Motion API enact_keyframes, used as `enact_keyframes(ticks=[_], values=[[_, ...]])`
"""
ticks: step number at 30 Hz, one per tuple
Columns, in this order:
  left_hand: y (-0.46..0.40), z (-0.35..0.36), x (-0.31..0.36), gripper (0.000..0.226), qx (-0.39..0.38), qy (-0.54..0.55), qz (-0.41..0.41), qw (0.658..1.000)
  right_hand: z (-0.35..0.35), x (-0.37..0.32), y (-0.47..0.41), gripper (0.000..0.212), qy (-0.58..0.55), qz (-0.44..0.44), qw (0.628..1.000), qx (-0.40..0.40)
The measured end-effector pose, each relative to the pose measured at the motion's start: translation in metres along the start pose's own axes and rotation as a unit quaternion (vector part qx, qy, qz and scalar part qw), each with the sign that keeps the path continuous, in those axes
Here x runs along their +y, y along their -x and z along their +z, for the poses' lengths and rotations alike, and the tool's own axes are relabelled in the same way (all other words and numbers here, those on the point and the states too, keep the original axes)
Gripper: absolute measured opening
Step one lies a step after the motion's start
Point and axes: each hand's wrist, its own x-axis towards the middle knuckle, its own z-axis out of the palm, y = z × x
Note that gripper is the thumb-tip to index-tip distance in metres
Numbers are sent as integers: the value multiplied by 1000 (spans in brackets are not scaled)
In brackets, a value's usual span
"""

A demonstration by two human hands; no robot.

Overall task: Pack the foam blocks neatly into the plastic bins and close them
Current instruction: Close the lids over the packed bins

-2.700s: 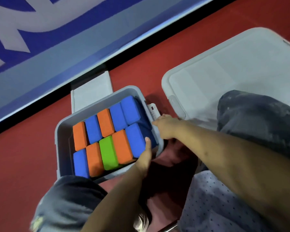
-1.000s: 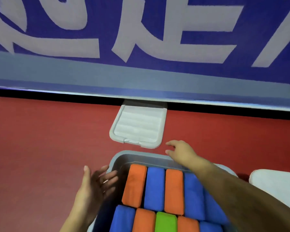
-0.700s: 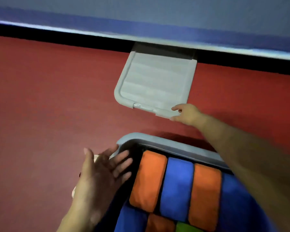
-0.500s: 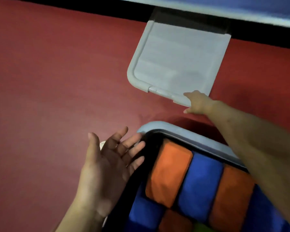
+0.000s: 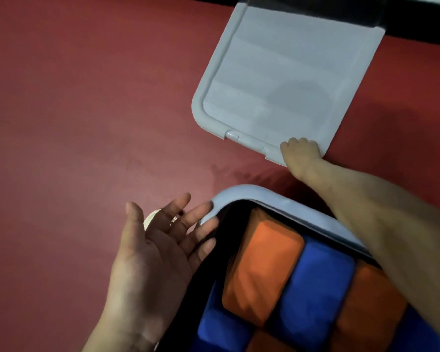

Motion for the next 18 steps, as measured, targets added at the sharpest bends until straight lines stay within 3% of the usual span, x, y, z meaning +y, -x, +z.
enact_keyframes(ticks=[4, 8, 14, 18], values=[[3, 2, -1, 67, 2, -21, 8, 1000, -17, 0, 10, 52, -35, -40, 999, 1], [11, 0, -2, 67, -9, -17, 30, 999, -59, -3, 35, 54, -60, -104, 990, 73], [25, -4, -7, 63, -19, -34, 44, 998, -124, 11, 78, 48, -260, -105, 951, 131], [43, -9, -21, 56, -22, -44, 58, 997, -173, 23, 127, 39, -336, -65, 925, 162]])
